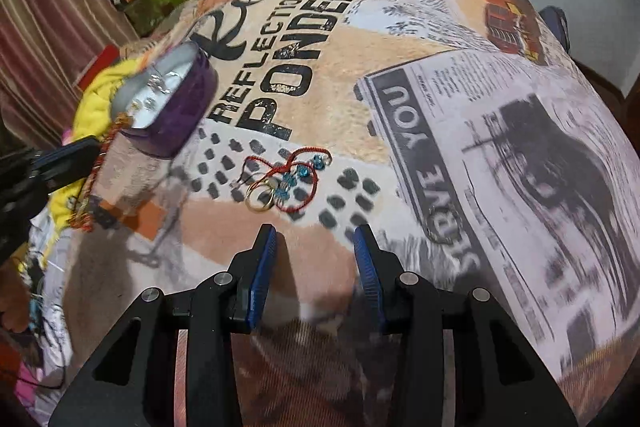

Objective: Organize jewelry
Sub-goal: 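Grasp the braided gold bracelet with the left tool while the right tool grasps the beaded bracelet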

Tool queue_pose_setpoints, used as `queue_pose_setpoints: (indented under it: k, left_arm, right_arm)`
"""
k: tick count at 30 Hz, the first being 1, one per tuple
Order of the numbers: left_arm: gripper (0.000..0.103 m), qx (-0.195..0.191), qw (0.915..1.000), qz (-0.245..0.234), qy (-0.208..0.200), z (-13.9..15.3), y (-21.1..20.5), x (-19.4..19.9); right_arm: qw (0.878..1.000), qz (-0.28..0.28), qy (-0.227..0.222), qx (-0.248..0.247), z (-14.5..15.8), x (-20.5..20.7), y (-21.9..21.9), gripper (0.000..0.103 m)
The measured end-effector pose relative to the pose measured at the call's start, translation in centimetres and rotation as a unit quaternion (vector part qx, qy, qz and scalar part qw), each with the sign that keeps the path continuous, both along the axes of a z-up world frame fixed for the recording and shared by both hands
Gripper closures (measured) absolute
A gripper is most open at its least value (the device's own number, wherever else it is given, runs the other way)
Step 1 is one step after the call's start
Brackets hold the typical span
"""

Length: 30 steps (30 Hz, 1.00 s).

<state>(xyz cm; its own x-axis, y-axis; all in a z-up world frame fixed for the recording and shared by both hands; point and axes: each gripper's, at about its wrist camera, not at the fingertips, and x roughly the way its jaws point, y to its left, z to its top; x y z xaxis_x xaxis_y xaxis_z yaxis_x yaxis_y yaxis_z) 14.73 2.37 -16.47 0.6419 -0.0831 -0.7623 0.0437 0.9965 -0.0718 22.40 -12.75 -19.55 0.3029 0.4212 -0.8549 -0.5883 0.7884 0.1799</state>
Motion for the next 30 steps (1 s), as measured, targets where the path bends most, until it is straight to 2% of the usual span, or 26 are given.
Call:
queue_pose_setpoints:
  k: [5, 12, 13, 16, 22, 30]
  left_arm:
    - [0.102, -0.003, 1.0000, 0.003, 0.002, -0.6, 0.7, 0.0]
    - [0.102, -0.016, 0.9998, 0.013, 0.003, -1.0, 1.8, -0.1]
    - [0.102, -0.017, 0.9998, 0.014, 0.003, -1.0, 1.9, -0.1]
    - [0.102, -0.022, 0.9996, 0.015, 0.003, -1.0, 2.1, -0.1]
    - [0.102, -0.026, 0.9995, 0.019, -0.007, -0.4, 2.1, -0.4]
    - [0.102, -0.029, 0.9989, 0.026, -0.028, 1.2, 2.6, -1.2]
  right_arm:
    - [0.999, 0.020, -0.021, -0.016, 0.0, 1.0, 1.4, 0.066]
    - [0.999, 0.021, -0.032, -0.011, -0.1, 1.6, 2.3, 0.066]
    - [0.999, 0.021, -0.037, -0.013, -0.1, 1.4, 2.4, 0.069]
    - [0.999, 0.016, -0.040, -0.012, 0.1, 1.1, 2.5, 0.096]
    - [0.999, -0.022, -0.023, 0.021, 0.8, 1.3, 1.1, 0.096]
    - [0.997, -0.032, -0.055, 0.048, 4.7, 0.1, -0.6, 0.096]
